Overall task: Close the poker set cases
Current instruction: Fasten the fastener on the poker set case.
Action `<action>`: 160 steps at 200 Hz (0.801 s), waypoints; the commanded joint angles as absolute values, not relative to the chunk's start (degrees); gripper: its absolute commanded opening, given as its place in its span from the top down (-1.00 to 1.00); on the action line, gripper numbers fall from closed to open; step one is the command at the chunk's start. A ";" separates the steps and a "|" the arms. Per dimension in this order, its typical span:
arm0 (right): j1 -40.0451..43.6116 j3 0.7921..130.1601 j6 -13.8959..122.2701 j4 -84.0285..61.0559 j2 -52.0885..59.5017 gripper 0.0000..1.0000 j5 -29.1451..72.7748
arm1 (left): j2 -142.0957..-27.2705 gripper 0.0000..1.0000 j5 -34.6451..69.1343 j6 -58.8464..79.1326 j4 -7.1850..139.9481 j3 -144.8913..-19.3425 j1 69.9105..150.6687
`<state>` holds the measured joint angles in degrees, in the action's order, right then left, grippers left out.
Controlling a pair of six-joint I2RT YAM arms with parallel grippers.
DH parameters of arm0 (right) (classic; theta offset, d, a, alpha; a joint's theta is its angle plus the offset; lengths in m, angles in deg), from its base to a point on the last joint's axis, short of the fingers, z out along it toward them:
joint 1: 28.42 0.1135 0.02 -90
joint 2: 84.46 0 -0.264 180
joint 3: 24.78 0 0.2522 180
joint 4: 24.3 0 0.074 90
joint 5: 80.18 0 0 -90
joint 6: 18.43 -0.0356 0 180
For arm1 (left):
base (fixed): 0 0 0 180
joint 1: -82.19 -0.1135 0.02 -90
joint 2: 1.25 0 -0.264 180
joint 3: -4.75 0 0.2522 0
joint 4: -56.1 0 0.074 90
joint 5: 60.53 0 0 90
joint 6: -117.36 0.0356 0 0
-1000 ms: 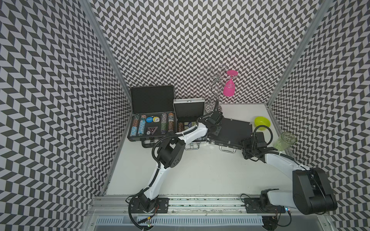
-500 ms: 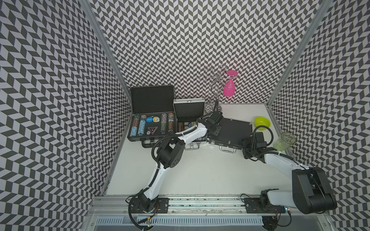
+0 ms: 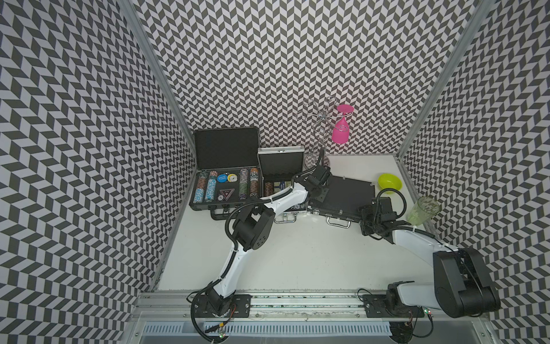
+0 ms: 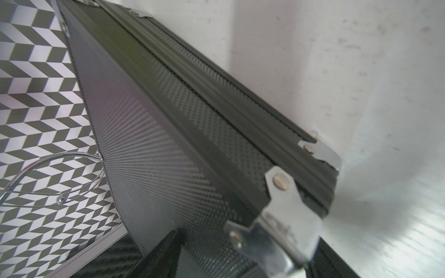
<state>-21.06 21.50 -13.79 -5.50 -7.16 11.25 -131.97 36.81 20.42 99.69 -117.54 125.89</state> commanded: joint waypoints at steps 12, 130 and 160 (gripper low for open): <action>-20.54 19.26 -15.71 -2.80 -5.78 -0.60 6.94 | -136.25 0.03 33.87 20.06 110.73 -114.26 125.21; -19.90 14.06 -17.36 -7.99 -6.29 -0.31 5.95 | -136.13 0.06 33.25 19.49 110.37 -114.22 125.23; -20.14 17.05 -15.49 -3.81 -9.02 -0.57 3.81 | -136.25 0.07 33.17 19.41 110.44 -114.49 125.23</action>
